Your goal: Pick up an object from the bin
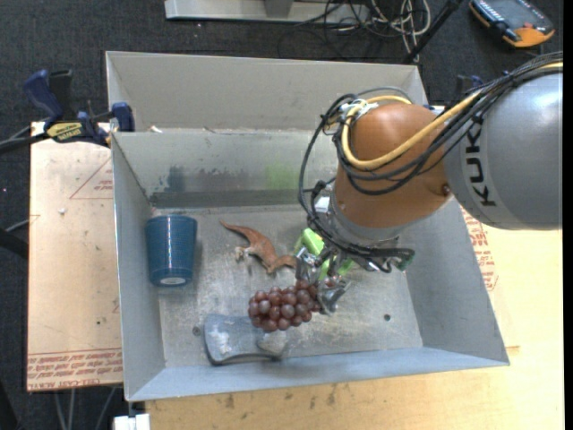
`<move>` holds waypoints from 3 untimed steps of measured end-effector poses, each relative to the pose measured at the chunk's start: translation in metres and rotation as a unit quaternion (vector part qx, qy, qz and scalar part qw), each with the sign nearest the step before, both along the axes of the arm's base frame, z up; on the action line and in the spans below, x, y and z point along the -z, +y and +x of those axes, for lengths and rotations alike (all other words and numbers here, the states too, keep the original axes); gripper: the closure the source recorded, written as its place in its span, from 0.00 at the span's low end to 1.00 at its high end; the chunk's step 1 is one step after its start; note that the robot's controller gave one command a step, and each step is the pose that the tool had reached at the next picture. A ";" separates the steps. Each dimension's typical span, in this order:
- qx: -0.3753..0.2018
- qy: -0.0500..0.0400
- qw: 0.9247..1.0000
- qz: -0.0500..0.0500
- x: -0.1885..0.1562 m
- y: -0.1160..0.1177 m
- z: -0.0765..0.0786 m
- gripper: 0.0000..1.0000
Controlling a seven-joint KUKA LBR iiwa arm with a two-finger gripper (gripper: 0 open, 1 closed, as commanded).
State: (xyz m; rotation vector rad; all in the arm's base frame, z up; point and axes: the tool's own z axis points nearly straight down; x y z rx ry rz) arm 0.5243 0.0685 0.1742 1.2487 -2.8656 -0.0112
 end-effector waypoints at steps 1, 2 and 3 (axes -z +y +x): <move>0.073 -0.016 0.997 0.001 0.006 -0.010 0.014 1.00; 0.006 -0.010 1.000 0.001 0.052 -0.023 0.020 1.00; -0.094 -0.008 0.996 -0.001 0.076 -0.005 0.023 1.00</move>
Offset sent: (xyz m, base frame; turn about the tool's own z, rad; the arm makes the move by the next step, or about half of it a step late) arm 0.0330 -0.0449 -0.1042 -0.2086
